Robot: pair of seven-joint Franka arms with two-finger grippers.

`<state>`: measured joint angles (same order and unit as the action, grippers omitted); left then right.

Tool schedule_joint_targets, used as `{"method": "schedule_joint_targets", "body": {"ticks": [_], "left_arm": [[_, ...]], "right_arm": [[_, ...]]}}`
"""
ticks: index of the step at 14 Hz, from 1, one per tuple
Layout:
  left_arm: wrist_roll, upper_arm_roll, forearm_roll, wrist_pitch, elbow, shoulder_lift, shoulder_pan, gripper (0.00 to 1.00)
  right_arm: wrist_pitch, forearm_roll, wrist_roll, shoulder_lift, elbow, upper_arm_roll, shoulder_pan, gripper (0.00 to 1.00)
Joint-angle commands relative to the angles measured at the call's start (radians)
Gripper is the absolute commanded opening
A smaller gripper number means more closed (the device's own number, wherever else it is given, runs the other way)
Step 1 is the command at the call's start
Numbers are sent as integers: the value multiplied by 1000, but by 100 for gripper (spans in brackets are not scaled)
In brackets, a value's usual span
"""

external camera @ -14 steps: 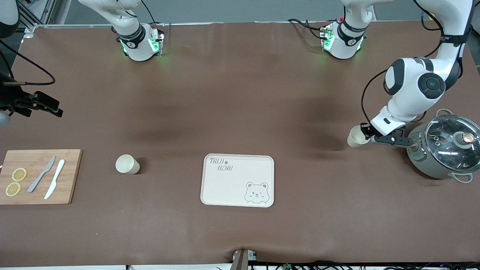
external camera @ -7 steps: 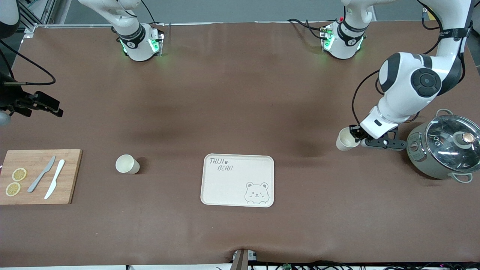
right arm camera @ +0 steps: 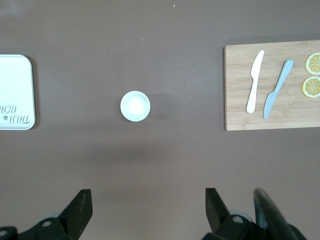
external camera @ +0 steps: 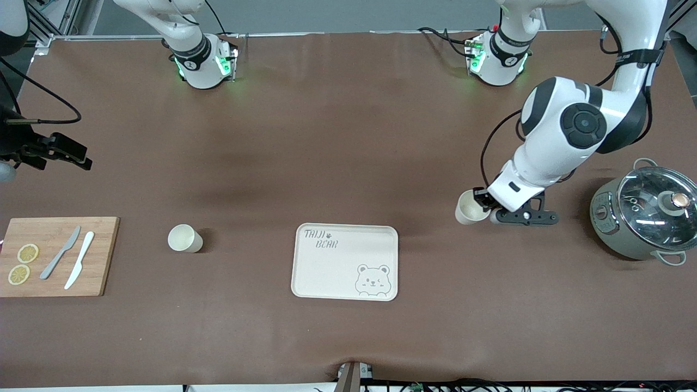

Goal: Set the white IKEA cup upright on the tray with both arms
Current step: 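Carry the white cup with the left gripper onto the tray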

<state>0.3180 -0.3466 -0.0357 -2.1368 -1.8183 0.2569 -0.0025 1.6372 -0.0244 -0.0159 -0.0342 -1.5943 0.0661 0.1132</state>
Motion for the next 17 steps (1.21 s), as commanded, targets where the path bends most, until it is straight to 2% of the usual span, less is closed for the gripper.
{"method": "schedule_joint_targets", "body": {"ticks": [1, 4, 5, 7, 9, 12, 17], "left_arm": [[52, -2, -16, 34, 115, 86, -31, 0], [110, 8, -19, 35, 189, 165, -92, 0], [145, 9, -53, 37, 223, 194, -120, 0], [217, 8, -122, 105, 339, 275, -158, 0], [263, 9, -136, 161, 448, 350, -203, 0], [302, 18, -136, 161, 491, 392, -232, 0], [366, 150, -131, 127, 580, 470, -381, 0]], "right_arm": [[-4, 1, -9, -6, 8, 1, -1, 100], [-5, 1, -9, -6, 8, 1, -1, 100], [-5, 1, -9, -6, 10, 1, -1, 100], [-4, 1, -9, -6, 10, 1, -1, 100], [-4, 1, -9, -6, 10, 1, -1, 100], [-2, 1, -9, -6, 10, 1, -1, 100], [-2, 1, -9, -6, 8, 1, -1, 100]]}}
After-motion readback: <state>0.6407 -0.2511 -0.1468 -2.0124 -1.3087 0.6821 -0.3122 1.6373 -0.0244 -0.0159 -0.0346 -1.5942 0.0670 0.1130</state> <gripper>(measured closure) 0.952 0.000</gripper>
